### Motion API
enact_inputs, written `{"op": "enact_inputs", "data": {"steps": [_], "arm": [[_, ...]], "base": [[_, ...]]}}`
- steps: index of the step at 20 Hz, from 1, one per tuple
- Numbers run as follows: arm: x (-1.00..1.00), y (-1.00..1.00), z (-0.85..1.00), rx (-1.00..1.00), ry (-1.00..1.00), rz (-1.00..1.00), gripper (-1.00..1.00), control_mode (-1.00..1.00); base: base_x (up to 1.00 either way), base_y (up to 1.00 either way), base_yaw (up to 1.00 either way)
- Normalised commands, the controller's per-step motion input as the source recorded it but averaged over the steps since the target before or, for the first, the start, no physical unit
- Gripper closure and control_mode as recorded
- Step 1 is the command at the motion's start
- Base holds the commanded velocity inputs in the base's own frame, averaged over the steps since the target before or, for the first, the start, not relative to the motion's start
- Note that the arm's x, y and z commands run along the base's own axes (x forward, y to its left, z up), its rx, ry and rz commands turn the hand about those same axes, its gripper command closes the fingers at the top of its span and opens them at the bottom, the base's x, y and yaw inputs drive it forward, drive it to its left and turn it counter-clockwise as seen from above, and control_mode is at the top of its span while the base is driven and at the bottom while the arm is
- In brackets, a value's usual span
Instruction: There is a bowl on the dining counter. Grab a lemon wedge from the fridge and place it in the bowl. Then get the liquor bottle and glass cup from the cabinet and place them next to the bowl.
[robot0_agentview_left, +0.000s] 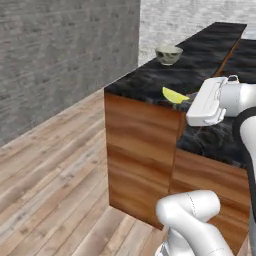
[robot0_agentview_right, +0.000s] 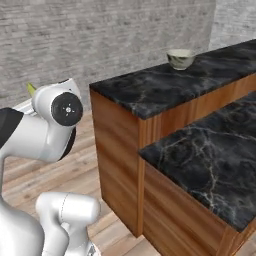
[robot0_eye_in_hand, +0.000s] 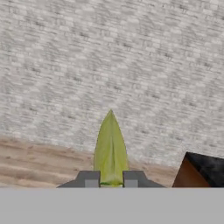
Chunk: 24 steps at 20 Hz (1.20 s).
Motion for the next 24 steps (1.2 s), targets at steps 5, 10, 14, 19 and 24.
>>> {"op": "enact_inputs", "data": {"steps": [5, 10, 14, 19, 24], "arm": [[0.0, 0.0, 0.0, 0.0, 0.0, 0.0, 1.0, 1.0], [0.0, 0.0, 0.0, 0.0, 0.0, 0.0, 1.0, 1.0], [0.0, 0.0, 0.0, 0.0, 0.0, 0.0, 1.0, 1.0], [0.0, 0.0, 0.0, 0.0, 0.0, 0.0, 1.0, 1.0], [0.0, 0.0, 0.0, 0.0, 0.0, 0.0, 1.0, 1.0]], "base": [[0.64, 0.97, -0.45], [0.64, 0.97, -0.44], [0.62, 0.98, -0.43], [0.61, 0.99, -0.43], [0.62, 0.98, -0.43]]}}
